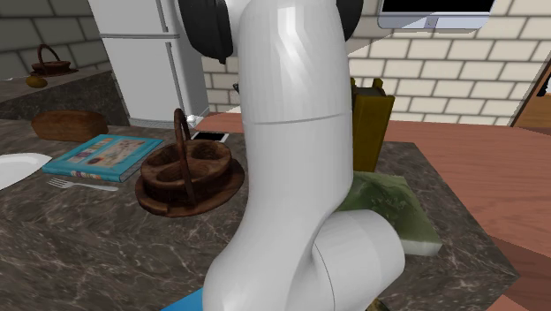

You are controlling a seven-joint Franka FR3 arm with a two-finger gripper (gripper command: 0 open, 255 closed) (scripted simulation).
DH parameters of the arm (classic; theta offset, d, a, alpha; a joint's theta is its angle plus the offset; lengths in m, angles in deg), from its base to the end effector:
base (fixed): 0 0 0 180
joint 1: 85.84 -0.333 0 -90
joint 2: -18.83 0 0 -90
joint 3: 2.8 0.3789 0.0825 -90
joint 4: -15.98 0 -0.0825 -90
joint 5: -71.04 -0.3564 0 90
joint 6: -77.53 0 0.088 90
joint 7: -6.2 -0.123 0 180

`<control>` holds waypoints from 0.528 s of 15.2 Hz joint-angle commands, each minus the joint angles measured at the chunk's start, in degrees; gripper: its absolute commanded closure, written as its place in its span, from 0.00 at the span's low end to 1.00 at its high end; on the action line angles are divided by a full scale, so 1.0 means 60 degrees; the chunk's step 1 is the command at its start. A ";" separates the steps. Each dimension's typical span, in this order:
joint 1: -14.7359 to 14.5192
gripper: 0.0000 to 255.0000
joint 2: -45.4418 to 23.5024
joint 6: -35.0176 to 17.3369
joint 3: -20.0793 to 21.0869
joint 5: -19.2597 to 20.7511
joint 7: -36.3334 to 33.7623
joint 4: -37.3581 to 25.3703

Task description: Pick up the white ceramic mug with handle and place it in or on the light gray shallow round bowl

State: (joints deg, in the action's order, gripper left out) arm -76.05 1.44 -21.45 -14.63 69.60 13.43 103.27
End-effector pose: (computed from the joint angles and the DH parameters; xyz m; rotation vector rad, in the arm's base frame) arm 0.5948 -0.2135 0.5316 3.1007 -0.3895 -0.1554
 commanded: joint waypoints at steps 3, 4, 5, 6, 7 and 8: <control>0.0008 1.00 -0.0106 -0.0469 0.0006 -0.0023 0.0017 0.0353; 0.0007 1.00 -0.0123 -0.0590 0.0008 -0.0026 0.0017 0.0458; 0.0005 1.00 -0.0141 -0.0711 0.0010 -0.0031 0.0017 0.0561; 0.0005 1.00 -0.0162 -0.0831 0.0012 -0.0035 0.0017 0.0661; 0.0004 1.00 -0.0185 -0.0950 0.0015 -0.0040 0.0017 0.0758; 0.0004 1.00 -0.0209 -0.1069 0.0018 -0.0046 0.0018 0.0852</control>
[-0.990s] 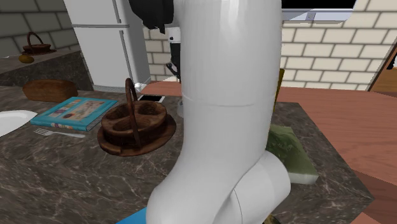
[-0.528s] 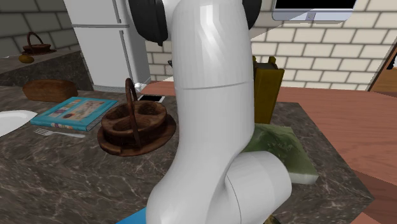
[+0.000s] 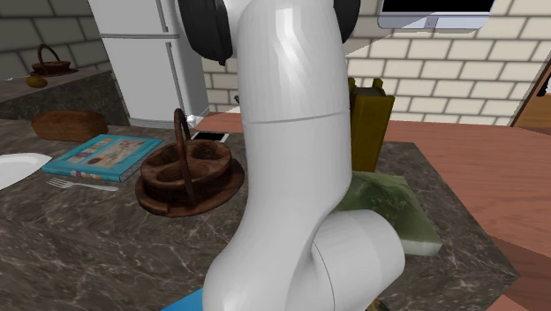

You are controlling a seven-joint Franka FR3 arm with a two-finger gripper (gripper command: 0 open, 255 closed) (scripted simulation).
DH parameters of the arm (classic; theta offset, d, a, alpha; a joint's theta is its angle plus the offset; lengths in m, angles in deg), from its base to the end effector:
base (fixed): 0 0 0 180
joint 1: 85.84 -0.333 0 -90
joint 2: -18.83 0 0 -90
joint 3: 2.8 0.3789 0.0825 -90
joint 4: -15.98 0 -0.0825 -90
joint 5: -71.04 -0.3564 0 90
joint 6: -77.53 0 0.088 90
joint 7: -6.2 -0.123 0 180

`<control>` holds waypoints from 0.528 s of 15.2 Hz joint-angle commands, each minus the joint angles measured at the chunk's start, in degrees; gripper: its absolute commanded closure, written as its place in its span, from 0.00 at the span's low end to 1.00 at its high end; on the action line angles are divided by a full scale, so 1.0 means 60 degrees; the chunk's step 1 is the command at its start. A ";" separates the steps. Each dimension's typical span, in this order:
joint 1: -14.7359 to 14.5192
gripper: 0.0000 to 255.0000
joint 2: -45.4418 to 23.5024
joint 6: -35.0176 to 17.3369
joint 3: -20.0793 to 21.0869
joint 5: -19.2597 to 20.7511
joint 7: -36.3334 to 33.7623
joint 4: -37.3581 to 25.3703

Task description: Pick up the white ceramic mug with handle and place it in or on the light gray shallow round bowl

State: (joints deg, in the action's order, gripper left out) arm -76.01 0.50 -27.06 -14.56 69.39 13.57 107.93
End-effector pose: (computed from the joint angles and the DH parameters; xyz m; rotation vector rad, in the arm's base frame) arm 0.5973 -0.2154 0.4930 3.1007 -0.3890 -0.1546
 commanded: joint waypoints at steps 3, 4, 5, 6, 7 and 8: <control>-0.0002 1.00 -0.0138 -0.0485 0.0015 -0.0030 -0.0001 0.0341; -0.0001 1.00 -0.0170 -0.0600 0.0018 -0.0037 0.0000 0.0425; -0.0001 1.00 -0.0202 -0.0716 0.0021 -0.0044 0.0002 0.0510; 0.0000 1.00 -0.0241 -0.0829 0.0024 -0.0052 0.0005 0.0584; 0.0001 1.00 -0.0262 -0.0902 0.0026 -0.0057 0.0006 0.0636; 0.0001 1.00 -0.0264 -0.0901 0.0027 -0.0057 0.0006 0.0634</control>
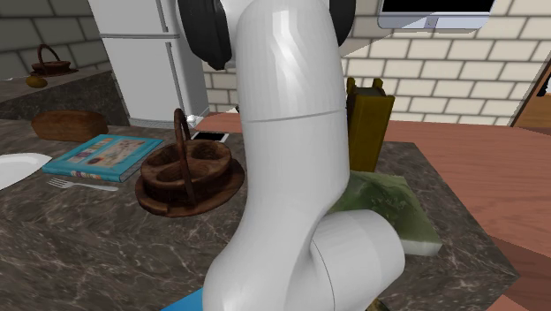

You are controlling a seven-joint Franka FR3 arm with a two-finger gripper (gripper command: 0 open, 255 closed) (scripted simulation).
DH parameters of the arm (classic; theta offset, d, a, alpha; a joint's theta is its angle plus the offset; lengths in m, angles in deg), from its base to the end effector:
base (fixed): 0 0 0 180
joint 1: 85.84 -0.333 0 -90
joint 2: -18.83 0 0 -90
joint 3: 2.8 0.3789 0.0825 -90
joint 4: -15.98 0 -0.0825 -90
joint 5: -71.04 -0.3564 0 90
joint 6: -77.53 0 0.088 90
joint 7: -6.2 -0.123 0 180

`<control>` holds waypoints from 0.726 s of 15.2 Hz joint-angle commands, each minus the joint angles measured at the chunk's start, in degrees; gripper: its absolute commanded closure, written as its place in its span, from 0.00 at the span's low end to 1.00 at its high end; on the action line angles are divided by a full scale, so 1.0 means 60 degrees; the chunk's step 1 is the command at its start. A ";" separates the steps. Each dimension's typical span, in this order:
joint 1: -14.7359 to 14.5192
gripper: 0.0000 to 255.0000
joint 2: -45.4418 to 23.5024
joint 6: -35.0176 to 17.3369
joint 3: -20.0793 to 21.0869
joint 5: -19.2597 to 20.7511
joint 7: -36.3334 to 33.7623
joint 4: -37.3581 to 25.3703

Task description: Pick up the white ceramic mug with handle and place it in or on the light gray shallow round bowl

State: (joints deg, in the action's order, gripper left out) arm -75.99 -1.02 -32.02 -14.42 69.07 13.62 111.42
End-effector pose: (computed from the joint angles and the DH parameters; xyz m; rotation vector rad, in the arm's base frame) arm 0.6007 -0.2159 0.4563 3.1007 -0.3891 -0.1552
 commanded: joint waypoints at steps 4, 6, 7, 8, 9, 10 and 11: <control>-0.0002 1.00 -0.0012 -0.0073 0.0003 -0.0003 -0.0002 0.0052; -0.0002 1.00 -0.0012 -0.0073 0.0003 -0.0003 -0.0002 0.0052; -0.0001 0.00 -0.0013 -0.0073 0.0003 -0.0003 -0.0002 0.0051; -0.0001 0.00 -0.0021 -0.0068 0.0004 -0.0005 -0.0002 0.0038; -0.0001 0.00 -0.0022 -0.0065 0.0004 -0.0005 -0.0002 0.0033; -0.0001 0.00 -0.0022 -0.0065 0.0003 -0.0005 -0.0002 0.0034; -0.0001 0.00 -0.0022 -0.0065 0.0003 -0.0005 -0.0002 0.0034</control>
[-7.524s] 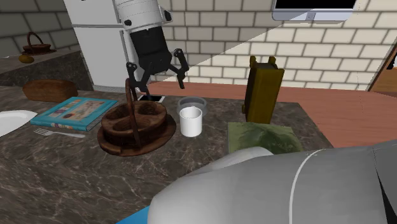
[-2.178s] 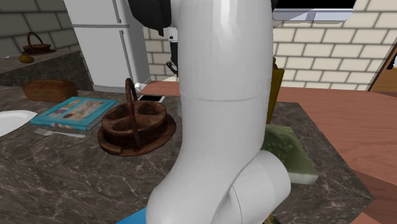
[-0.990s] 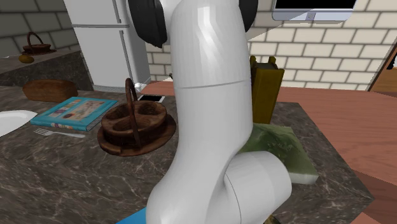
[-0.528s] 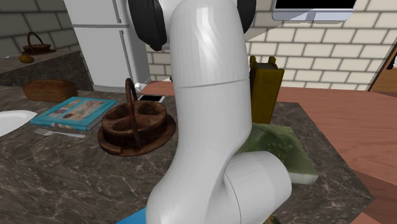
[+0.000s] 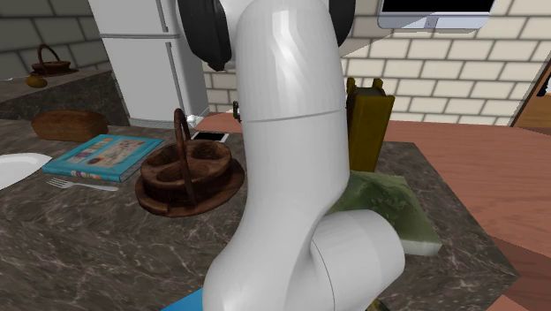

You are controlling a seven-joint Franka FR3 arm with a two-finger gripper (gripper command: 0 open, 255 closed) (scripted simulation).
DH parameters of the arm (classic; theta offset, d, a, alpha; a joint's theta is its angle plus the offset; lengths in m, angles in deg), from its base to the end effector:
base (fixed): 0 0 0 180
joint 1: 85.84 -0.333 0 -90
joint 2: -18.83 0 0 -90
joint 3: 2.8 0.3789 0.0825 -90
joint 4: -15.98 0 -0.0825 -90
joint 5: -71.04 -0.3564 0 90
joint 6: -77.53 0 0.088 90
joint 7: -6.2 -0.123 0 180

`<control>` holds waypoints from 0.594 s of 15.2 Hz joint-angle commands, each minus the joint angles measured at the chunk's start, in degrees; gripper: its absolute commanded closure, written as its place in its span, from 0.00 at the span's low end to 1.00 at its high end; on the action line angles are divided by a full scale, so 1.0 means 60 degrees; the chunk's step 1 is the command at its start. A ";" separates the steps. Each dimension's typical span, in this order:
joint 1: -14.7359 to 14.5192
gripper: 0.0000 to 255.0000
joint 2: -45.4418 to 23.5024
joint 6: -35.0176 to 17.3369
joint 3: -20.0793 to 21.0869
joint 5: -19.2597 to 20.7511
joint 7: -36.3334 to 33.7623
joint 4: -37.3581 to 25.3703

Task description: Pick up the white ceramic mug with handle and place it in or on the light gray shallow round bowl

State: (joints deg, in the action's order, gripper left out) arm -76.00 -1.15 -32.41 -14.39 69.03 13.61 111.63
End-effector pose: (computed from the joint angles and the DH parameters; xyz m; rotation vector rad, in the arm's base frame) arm 0.6012 -0.2157 0.4538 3.1008 -0.3888 -0.1537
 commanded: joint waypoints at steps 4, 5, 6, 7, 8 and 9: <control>-0.0001 0.00 0.0124 0.0913 -0.0013 0.0032 -0.0022 -0.0792; 0.0002 0.00 0.0134 0.1162 -0.0016 0.0036 -0.0025 -0.1032; 0.0002 0.00 0.0134 0.1162 -0.0015 0.0036 -0.0025 -0.1032; 0.0002 0.00 0.0135 0.1162 -0.0016 0.0036 -0.0026 -0.1030; 0.0002 0.00 0.0134 0.1162 -0.0016 0.0036 -0.0025 -0.1031; 0.0002 0.00 0.0134 0.1162 -0.0016 0.0036 -0.0025 -0.1032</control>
State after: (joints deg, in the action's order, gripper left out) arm -75.99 -0.35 -25.55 -14.48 69.24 13.46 105.51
